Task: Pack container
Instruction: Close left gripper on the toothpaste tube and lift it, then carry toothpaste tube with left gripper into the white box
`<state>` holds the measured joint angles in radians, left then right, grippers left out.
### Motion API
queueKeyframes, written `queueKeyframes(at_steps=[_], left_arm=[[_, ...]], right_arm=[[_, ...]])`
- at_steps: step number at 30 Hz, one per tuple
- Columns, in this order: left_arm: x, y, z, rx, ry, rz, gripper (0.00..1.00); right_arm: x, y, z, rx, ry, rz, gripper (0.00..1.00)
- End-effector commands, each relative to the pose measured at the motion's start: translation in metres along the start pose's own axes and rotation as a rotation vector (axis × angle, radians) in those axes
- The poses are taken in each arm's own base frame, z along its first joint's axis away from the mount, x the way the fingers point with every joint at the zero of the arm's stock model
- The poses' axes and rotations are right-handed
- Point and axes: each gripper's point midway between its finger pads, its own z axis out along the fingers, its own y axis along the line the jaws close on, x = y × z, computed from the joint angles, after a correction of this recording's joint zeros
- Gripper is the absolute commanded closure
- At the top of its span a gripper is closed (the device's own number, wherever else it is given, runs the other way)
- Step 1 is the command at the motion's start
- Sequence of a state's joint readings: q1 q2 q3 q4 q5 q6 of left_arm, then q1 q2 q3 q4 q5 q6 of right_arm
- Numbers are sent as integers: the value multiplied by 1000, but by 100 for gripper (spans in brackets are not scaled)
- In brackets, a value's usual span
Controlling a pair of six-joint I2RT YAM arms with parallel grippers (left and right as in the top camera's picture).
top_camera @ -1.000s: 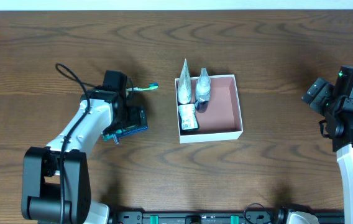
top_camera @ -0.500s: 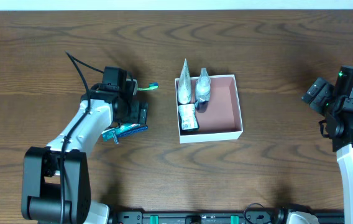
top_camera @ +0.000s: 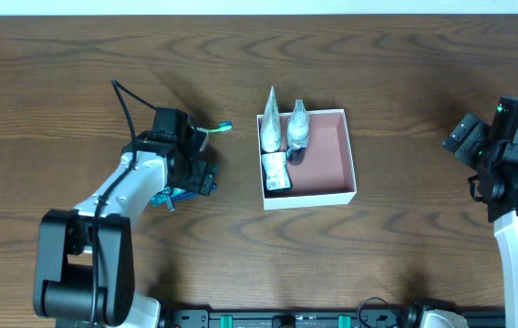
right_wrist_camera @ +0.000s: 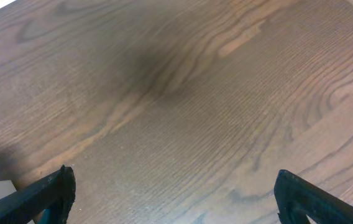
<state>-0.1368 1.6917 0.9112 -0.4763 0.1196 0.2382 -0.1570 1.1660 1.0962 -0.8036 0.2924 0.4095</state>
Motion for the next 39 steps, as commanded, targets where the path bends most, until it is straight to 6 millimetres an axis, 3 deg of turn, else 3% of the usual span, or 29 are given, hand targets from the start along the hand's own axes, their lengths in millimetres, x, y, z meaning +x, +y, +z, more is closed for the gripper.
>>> queueKeyframes(at_steps=[1,6,11,14,17,23,26,29,33,39], left_arm=[[13,5,15,-26,58,24,6],[21,22,28,-116,105,26,6],[23,22,31,-116,114,13,7],[26,20,31,-116,121,-91,10],[40,17,29,-118,173,-225,10],[75,11,20,-124,317,-325,10],[78,9,19,-118,331,-328,10],[71,10,21,-118,302,-328,21],[58,13,25,-118,245,-329,52],[42,16,29,-119,176,-330,72]], right_arm=[[-1,-5,1,20,-4,7,1],[-1,-5,1,20,-4,7,1],[-1,-5,1,20,-4,7,1],[-1,-5,1,20,-4,7,1],[-1,-5,1,20,-4,7,1],[-1,-5,1,20,-4,7,1],[-1,-5,1,20,-4,7,1],[-1,-5,1,20,-4,7,1],[-1,-5,1,20,-4,7,1],[-1,-5,1,19,-4,7,1]])
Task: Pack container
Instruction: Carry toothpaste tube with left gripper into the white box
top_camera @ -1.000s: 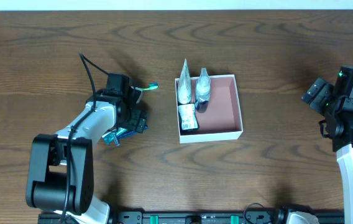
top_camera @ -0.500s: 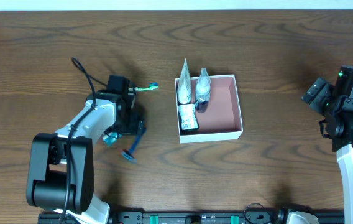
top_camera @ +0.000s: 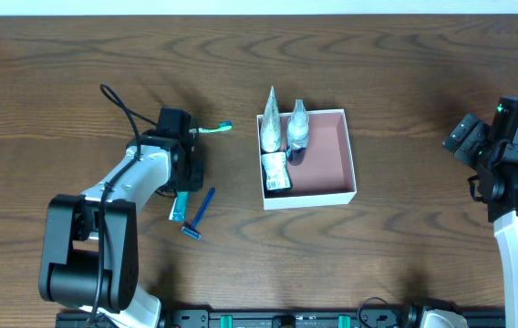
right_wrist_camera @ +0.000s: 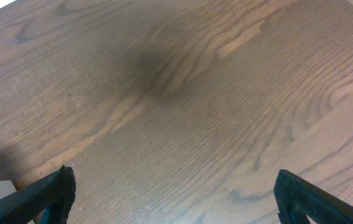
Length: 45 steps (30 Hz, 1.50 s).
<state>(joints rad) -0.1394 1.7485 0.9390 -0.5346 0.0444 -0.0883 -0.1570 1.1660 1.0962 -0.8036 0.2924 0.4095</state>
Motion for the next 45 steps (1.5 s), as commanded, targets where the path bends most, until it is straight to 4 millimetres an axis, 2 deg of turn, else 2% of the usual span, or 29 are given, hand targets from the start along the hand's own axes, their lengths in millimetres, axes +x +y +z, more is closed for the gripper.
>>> queueKeyframes(at_steps=[1,3,6,12,15,17,21,26,30,33,36,39,42,45], left_arm=[[21,12,22,-57,73,-4,76],[21,12,22,-57,71,-4,81],[26,13,22,-60,91,-3,94],[19,10,11,-50,77,-4,94],[9,4,-9,-16,54,-5,94],[0,-6,-29,37,27,-4,94],[-17,-37,-80,215,-54,10,94],[-28,-90,-163,448,-219,111,94],[-25,-123,-222,483,-368,166,94],[-24,-144,-252,478,-472,143,94],[-25,-171,-271,482,-572,107,94],[-28,-197,-277,457,-659,78,94],[-32,-226,-273,437,-722,62,94],[-34,-261,-258,450,-741,96,95]], right_arm=[[-1,-5,1,20,-4,7,1],[-1,-5,1,20,-4,7,1],[-1,-5,1,20,-4,7,1],[-1,-5,1,20,-4,7,1],[-1,-5,1,20,-4,7,1],[-1,-5,1,20,-4,7,1],[-1,-5,1,20,-4,7,1],[-1,-5,1,20,-4,7,1],[-1,-5,1,20,-4,7,1],[-1,-5,1,20,-4,7,1],[-1,-5,1,20,-4,7,1],[-1,-5,1,20,-4,7,1],[-1,-5,1,20,-4,7,1],[-1,-5,1,20,-4,7,1]])
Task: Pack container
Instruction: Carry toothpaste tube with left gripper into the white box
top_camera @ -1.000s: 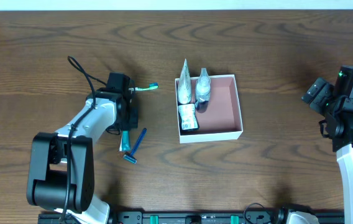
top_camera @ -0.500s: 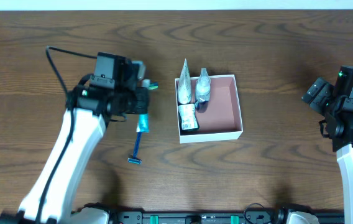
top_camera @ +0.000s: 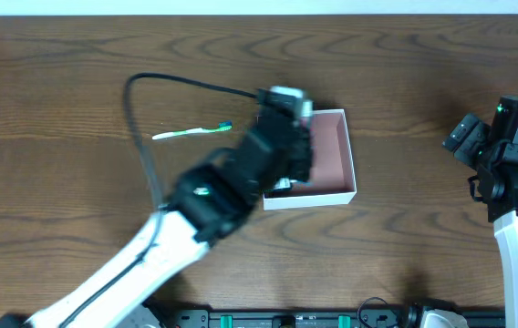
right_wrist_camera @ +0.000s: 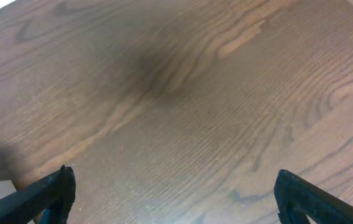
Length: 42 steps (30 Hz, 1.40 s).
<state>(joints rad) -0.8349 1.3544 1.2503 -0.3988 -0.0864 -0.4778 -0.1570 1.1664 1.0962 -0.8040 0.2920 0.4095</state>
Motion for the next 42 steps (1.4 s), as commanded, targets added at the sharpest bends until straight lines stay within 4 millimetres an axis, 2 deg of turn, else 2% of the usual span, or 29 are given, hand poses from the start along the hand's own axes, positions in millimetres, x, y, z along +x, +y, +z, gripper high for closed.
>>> queueKeyframes(at_steps=[1,4,7,10,14,20,34,42], left_arm=[[5,-2,31,-95,-45,-30,94],[22,-7,63,-97,-18,-49,94],[40,-2,90,-125,20,-58,94],[55,4,107,-152,49,-48,94],[64,16,122,-205,50,-35,94],[78,32,133,-263,87,-27,94],[85,37,137,-279,104,-34,94],[96,59,153,-330,126,-78,95]], right_arm=[[-2,-5,1,20,-5,7,1],[-1,-5,1,19,-4,7,1],[-2,-5,1,20,-5,7,1],[-2,-5,1,20,-5,7,1],[-2,-5,1,20,-5,7,1],[-2,-5,1,20,-5,7,1],[-2,-5,1,20,-5,7,1],[-2,-5,1,20,-5,7,1]])
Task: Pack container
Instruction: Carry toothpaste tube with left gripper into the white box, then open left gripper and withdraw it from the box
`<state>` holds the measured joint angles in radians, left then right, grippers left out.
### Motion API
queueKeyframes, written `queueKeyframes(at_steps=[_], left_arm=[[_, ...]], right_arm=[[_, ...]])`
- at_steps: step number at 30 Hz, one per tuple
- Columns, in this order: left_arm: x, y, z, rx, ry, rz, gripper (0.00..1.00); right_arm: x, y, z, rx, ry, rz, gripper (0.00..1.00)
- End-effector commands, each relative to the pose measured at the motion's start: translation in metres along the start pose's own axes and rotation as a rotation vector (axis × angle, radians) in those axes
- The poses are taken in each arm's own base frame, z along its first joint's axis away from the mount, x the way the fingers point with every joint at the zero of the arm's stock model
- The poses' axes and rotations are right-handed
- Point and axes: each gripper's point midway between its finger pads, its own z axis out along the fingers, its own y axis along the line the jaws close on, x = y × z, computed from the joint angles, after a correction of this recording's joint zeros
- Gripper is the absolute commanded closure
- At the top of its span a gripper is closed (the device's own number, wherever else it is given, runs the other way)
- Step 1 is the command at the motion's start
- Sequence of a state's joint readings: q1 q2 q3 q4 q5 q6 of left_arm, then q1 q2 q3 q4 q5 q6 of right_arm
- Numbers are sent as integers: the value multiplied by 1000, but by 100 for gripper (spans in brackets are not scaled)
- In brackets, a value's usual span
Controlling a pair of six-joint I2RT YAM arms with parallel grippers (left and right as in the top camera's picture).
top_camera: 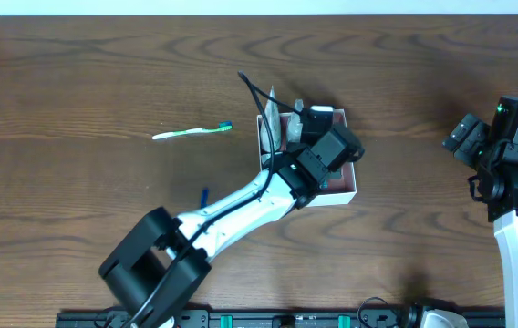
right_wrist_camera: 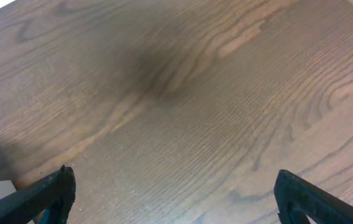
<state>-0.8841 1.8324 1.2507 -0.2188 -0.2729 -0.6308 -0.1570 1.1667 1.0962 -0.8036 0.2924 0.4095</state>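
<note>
The white box (top_camera: 334, 199) with a reddish floor stands mid-table. Two silver pouches (top_camera: 272, 111) stick up along its left side, and a dark packet lies below them, mostly covered by the arm. My left gripper (top_camera: 323, 138) hangs over the box interior; its black head hides the fingers and anything between them. A green toothbrush (top_camera: 191, 133) lies on the table left of the box. Only the tip of a blue razor (top_camera: 204, 194) shows beside the left arm. My right gripper (right_wrist_camera: 173, 199) is open over bare wood at the far right.
The left arm stretches diagonally from the front edge up to the box, covering the table in front of it. The right arm's base stands at the right edge. A pale corner shows low left in the right wrist view.
My left gripper has moved from the box's upper left corner to over its interior. The arm now lies lower, and the razor's tip shows beside it. The right arm has not moved.
My left gripper was first down on blue items left of the box. Then a teal tube and a blue razor lay beside it on the table. Later the arm had swung across to the box, and now the gripper hangs over its interior.
</note>
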Motion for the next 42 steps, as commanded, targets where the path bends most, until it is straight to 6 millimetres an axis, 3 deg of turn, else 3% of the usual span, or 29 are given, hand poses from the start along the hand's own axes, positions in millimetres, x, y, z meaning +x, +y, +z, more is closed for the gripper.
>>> queueKeyframes(at_steps=[1,6,9,12,13,23,28,34,36,39,42], left_arm=[[-4,13,13,-47,-11,-34,94],[-5,14,14,-47,-14,-37,94],[-6,13,14,-46,-16,-38,83],[-7,12,14,-41,-22,-40,83],[-8,12,14,-39,-24,-41,79],[-20,1,10,3,-71,11,79],[-41,-22,-15,76,-153,113,79],[-49,-41,-77,137,-188,246,79],[-50,-30,-102,123,-177,262,79],[-51,9,-135,23,-149,274,78],[-49,69,-161,-148,-102,286,61]], right_arm=[[-1,-5,1,19,-5,7,1],[-1,-5,1,19,-5,7,1],[-1,-5,1,19,-5,7,1],[-1,-5,1,19,-5,7,1],[-1,-5,1,19,-5,7,1],[-1,-5,1,19,-5,7,1],[-1,-5,1,19,-4,7,1],[-1,-5,1,19,-4,7,1],[-1,-5,1,19,-5,7,1],[-1,-5,1,19,-5,7,1],[-1,-5,1,19,-5,7,1]])
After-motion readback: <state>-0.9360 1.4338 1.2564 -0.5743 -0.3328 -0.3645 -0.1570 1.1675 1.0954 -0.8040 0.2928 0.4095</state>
